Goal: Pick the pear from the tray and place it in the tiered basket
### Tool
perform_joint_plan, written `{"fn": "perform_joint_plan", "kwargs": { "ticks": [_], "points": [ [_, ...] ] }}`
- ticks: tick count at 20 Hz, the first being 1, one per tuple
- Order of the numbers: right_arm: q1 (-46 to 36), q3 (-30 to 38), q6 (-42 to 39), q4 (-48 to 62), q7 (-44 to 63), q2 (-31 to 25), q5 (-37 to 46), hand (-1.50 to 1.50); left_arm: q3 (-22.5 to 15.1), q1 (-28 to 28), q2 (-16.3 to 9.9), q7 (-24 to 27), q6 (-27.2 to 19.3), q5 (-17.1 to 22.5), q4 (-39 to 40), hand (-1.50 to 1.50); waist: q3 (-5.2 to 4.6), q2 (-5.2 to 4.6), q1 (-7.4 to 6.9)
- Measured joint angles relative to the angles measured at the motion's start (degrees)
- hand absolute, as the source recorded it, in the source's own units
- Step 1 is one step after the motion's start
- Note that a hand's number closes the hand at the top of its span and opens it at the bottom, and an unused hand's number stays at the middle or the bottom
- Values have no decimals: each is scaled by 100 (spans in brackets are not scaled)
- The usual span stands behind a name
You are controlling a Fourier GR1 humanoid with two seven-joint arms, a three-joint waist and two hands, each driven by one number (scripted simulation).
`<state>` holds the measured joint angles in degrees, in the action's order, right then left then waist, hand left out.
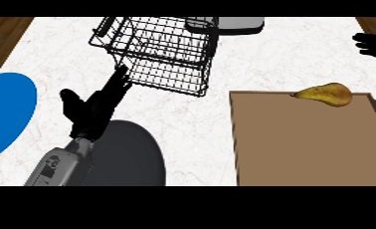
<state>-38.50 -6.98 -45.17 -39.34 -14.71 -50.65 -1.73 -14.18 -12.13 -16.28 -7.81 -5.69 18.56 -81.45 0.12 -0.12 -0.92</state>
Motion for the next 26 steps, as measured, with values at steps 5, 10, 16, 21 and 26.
{"fn": "perform_joint_plan", "kwargs": {
  "ticks": [5, 10, 16, 21, 26],
  "points": [
    [112, -16, 34, -65, -60, 162, 413, -150, 96, 104, 76, -104, 54, -115, -118, 0, -5, 7, 34],
    [336, -56, 63, -221, -102, 349, 775, -150, 172, 154, 148, -323, 68, -230, -313, 0, -11, 8, 48],
    [354, 48, 352, 78, -367, 543, 1350, -150, 261, 99, 337, -441, 89, -454, -250, 0, -4, 8, 40],
    [354, 209, 576, 347, -597, 634, 1698, -150, 463, 152, 334, -517, 287, -452, -326, 0, -8, 3, 41],
    [198, 286, 825, 839, -845, 872, 2056, -150, 510, 184, 478, -419, 380, -576, -262, 0, -9, -4, 31]
  ]
}}
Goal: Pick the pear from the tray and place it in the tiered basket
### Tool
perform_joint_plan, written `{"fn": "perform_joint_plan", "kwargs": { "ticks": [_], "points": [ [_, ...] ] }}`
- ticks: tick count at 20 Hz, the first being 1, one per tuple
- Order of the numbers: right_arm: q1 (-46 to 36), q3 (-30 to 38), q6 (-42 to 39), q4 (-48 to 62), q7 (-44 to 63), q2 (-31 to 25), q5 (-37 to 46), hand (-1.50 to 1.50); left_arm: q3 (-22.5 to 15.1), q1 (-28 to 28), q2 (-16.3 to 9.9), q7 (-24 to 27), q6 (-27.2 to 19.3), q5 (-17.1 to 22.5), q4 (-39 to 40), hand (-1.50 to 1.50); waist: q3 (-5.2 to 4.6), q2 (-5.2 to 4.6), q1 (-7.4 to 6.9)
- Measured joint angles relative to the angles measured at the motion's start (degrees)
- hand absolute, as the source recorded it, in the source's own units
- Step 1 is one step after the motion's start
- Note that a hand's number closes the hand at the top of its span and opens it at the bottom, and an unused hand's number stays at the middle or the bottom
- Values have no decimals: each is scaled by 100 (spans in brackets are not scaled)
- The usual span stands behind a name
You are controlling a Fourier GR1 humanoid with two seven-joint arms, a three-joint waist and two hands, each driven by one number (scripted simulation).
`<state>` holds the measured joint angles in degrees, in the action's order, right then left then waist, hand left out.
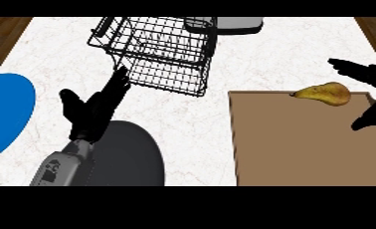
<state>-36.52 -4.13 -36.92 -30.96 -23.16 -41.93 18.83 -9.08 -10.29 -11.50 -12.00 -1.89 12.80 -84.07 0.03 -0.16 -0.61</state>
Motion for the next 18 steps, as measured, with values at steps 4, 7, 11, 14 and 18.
{"fn": "perform_joint_plan", "kwargs": {
  "ticks": [4, 7, 11, 14, 18],
  "points": [
    [-88, 124, 74, 251, -114, 105, 134, -150, 29, 81, 48, -115, 47, -68, -194, 0, 0, 1, -4],
    [-160, 201, 179, 479, -211, 227, 244, -150, 43, 102, 149, -51, 29, -182, -162, 0, 1, -1, -7],
    [-300, 256, 299, 838, -361, 360, 422, -150, 57, 55, 248, -151, 34, -254, -220, 0, 2, -7, -19],
    [-358, 300, 376, 1032, -412, 465, 513, -150, 152, -9, 231, -197, 128, -251, -184, 0, 2, -8, -18],
    [-506, 340, 540, 1397, -495, 666, 664, -150, 223, -52, 275, -144, 189, -304, -81, 0, 6, -15, -40]
  ]
}}
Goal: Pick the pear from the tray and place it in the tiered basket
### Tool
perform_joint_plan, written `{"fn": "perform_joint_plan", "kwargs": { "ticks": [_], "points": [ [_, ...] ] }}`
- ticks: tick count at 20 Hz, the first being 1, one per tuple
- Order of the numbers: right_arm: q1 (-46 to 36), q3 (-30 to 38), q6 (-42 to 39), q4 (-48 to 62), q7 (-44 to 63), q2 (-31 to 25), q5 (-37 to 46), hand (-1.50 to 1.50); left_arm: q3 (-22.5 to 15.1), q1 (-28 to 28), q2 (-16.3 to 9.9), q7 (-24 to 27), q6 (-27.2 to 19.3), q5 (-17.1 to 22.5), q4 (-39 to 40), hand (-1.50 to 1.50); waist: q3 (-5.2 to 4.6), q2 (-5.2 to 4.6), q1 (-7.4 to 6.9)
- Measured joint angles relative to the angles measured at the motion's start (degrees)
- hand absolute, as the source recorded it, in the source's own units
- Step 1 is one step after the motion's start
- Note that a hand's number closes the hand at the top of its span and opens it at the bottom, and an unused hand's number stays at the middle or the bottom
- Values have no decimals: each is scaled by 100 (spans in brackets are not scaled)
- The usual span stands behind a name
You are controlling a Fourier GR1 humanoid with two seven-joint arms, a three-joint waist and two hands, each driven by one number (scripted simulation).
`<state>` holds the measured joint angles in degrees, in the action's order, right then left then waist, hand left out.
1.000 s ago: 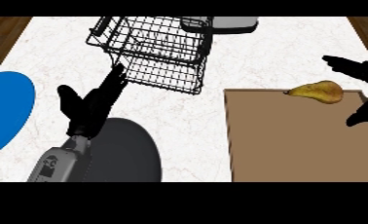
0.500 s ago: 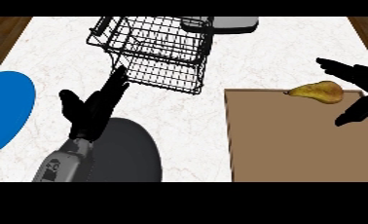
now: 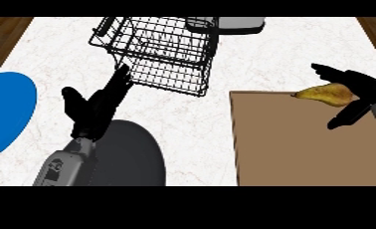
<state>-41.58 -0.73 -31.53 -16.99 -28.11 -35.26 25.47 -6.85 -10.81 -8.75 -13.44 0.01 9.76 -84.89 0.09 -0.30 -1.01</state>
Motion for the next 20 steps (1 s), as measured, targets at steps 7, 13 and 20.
{"fn": "perform_joint_plan", "kwargs": {
  "ticks": [7, 13, 20],
  "points": [
    [-20, 38, 211, 204, -232, 119, 212, -150, 32, 114, 61, -21, 62, -110, -111, 0, -46, 26, 5],
    [-62, 20, 274, 272, -508, 260, 324, 150, 158, 20, 31, -78, 161, -57, -47, 0, -92, 44, 8],
    [46, 48, 605, 92, -838, 440, 347, 150, 176, 136, 82, 104, 205, -139, 50, 0, -92, 65, 46]
  ]
}}
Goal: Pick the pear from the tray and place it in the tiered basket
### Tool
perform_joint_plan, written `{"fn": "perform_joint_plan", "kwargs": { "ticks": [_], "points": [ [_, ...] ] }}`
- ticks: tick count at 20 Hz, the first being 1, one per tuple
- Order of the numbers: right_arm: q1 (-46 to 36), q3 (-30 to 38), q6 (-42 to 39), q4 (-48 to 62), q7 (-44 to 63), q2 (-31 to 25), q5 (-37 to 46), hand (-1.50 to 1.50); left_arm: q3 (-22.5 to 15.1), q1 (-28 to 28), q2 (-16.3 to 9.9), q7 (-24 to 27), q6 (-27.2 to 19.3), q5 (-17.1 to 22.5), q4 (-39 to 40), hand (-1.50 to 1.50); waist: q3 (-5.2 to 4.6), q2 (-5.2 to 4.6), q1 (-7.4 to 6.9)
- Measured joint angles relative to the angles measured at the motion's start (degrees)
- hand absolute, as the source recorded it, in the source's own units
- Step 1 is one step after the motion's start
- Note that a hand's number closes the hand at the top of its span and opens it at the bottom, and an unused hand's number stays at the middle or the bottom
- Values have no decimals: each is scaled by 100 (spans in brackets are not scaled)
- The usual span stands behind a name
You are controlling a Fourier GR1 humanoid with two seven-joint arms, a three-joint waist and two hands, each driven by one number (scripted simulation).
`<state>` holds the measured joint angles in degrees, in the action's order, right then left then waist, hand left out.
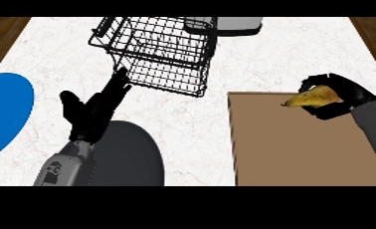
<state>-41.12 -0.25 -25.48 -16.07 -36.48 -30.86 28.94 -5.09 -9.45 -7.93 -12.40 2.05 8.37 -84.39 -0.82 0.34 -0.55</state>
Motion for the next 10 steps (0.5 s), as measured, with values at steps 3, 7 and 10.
{"fn": "perform_joint_plan", "kwargs": {
  "ticks": [3, 7, 10],
  "points": [
    [-33, 85, -43, -43, 27, 38, -69, 150, 0, -52, 67, -41, -54, -44, -18, 0, 31, -15, 6],
    [-35, 95, 953, -265, 1099, 493, 6, 150, 82, 46, -5, -77, -54, -25, -48, 0, -53, 138, 129],
    [-18, -5, 1671, -311, 1890, 673, 205, 150, 111, 93, -25, -118, -97, -40, -40, 0, -100, 258, 222]
  ]
}}
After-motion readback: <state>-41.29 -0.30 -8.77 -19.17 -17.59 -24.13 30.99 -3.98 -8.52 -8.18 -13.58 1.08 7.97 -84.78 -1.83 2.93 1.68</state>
